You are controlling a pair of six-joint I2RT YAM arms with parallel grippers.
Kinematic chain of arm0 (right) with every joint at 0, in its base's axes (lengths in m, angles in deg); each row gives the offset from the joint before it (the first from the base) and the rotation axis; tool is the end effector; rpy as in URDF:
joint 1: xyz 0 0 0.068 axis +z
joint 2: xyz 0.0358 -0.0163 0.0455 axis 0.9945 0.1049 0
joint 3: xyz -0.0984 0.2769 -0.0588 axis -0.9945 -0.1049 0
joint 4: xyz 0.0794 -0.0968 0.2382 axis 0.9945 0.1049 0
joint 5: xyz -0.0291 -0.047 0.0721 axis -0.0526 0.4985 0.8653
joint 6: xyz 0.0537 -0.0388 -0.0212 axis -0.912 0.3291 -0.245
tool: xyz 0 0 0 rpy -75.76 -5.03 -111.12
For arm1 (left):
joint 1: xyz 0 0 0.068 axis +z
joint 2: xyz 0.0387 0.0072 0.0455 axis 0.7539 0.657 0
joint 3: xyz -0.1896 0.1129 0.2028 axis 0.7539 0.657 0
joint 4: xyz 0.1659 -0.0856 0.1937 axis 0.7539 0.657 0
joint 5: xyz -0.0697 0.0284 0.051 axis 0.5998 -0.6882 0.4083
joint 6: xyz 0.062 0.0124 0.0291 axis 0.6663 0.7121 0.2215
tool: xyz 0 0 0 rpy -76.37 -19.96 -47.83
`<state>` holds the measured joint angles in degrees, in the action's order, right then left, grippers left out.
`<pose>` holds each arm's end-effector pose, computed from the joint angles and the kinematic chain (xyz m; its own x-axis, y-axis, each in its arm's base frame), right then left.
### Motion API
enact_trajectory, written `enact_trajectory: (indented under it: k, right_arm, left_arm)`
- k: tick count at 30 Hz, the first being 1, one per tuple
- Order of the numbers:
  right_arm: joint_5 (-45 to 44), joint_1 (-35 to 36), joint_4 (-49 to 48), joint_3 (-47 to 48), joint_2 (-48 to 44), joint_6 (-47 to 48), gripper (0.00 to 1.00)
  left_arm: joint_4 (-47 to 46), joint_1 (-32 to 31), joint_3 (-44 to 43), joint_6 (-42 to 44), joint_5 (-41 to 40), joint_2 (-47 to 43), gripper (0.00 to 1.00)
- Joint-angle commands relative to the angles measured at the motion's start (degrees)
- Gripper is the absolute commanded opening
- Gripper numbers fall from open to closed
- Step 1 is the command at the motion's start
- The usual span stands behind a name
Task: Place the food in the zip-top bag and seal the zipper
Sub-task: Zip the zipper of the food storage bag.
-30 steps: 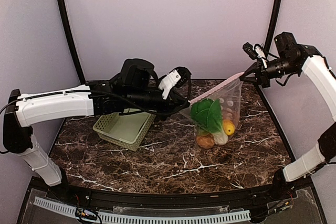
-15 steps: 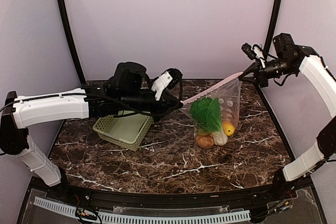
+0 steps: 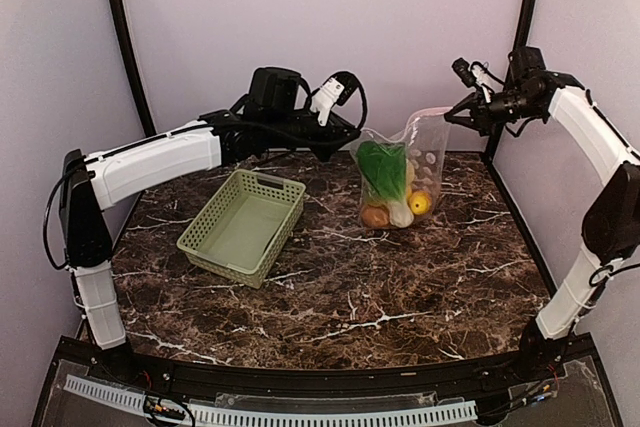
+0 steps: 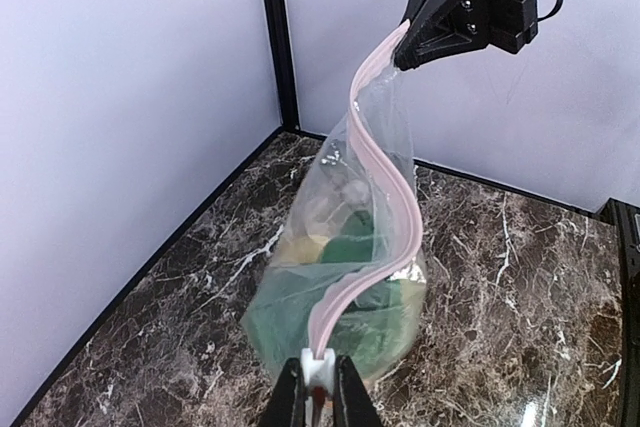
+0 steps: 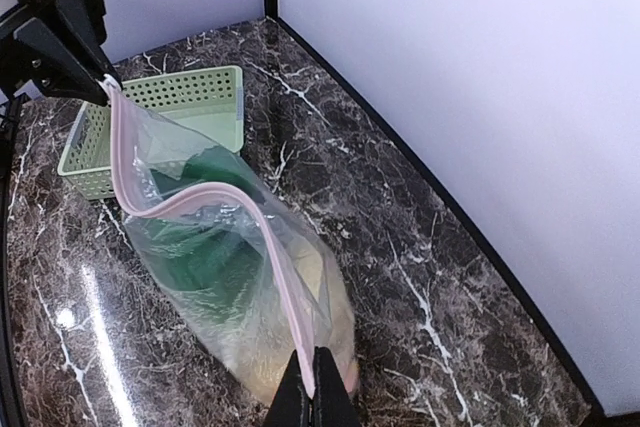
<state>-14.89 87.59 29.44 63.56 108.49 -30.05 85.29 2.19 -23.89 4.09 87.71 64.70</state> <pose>0.3749 0.0643 0.4187 -0.2016 -0.4456 -0.8722 -0.8687 0.4927 -0.0509 0.3331 -0.3707 0.3960 -0.0176 0.2263 -0.9739 0.8612 0.4983 0.1002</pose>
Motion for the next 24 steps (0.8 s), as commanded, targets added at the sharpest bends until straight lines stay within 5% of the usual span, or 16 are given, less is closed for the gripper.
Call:
enact_trajectory:
  k: [1,7,10,16,21,24]
  right_arm:
    - [7.2,0.2,-5.2,-8.2,-8.8,4.3,0.00]
    - [5.4,0.3,-7.0,-30.1,-17.3,13.9,0.07]
    - [5.3,0.4,-2.7,-35.3,-18.2,17.5,0.22]
    - [9.4,0.4,15.1,-30.5,-19.6,22.7,0.56]
    - [15.3,0.4,17.7,-28.7,-24.1,21.1,0.65]
    - [15.7,0.4,10.5,-29.3,-26.4,12.9,0.66]
  left_arm:
    - [1.4,-0.5,1.7,1.9,3.0,-3.2,0.01]
    - [-4.5,-0.5,22.1,0.9,7.4,-11.0,0.05]
    - [-4.0,-0.8,27.7,-0.6,12.9,-13.1,0.26]
    - [-2.2,-1.9,33.1,0.1,12.7,-20.6,0.62]
    - [-2.3,-1.9,36.7,-0.5,9.1,-28.3,0.69]
    - [-0.2,-1.9,36.7,-1.6,1.7,-30.9,0.72]
